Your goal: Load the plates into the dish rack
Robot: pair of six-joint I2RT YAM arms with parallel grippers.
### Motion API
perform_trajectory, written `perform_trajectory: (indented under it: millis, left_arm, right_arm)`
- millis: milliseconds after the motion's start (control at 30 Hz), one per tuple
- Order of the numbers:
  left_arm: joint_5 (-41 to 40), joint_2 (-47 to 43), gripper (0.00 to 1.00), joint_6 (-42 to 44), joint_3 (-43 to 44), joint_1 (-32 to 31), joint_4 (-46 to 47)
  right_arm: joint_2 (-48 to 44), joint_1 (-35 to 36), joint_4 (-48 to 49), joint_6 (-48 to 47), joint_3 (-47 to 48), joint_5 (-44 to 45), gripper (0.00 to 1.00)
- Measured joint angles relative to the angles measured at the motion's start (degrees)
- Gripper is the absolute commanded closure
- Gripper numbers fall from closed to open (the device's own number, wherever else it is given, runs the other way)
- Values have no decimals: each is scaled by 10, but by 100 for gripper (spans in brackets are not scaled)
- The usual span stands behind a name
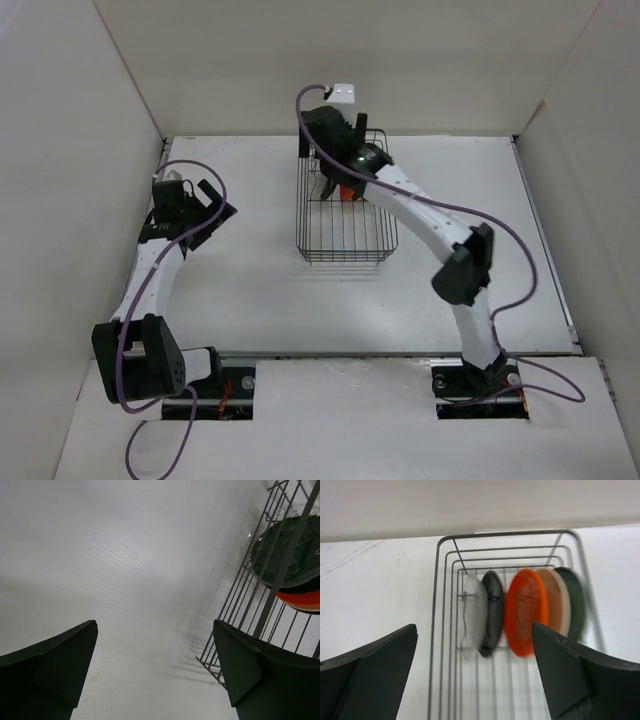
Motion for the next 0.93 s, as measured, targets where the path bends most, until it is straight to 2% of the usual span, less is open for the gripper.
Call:
perform_trajectory:
  millis: [133, 300, 400, 633, 800, 933]
  left_arm:
    - [-28, -5, 0, 3, 54, 0, -26]
    - [-58, -12, 0, 6, 146, 0, -45]
    - [-64, -18, 0, 9, 185, 0, -54]
    - [-54, -71, 0, 14, 195, 0, -85]
    - [-50, -154, 0, 16, 195, 0, -103]
    - [-51, -178, 0, 20, 218, 0, -116]
  right_arm:
    - [-200, -1, -5, -41, -125, -27, 0]
    - [-459, -13, -40, -43, -266, -31, 0]
    - [-577, -20, -78, -33, -325, -19, 0]
    - [-736, -20, -190, -4, -404, -8, 0]
    - [-814, -20, -244, 9, -440, -3, 0]
    - [-843, -20, -274, 20, -441, 7, 0]
